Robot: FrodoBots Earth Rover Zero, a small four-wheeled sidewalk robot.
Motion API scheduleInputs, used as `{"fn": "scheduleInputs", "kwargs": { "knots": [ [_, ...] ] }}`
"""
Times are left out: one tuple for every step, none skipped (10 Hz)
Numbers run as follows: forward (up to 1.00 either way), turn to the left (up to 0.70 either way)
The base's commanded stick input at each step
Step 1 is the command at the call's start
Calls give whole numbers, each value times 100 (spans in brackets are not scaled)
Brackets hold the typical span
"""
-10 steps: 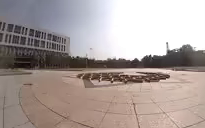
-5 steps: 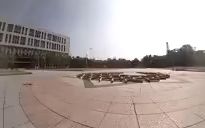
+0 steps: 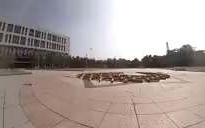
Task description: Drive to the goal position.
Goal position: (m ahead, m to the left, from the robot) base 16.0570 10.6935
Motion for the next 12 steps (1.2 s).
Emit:
{"fn": "scheduleInputs", "kwargs": {
  "knots": [
    [4, 0],
    [5, 0],
    [5, 0],
    [5, 0],
    [4, 0],
    [4, 0],
    [4, 0],
    [4, 0],
    [4, 0],
    [5, 0],
    [5, 0],
    [5, 0]
  ]
}}
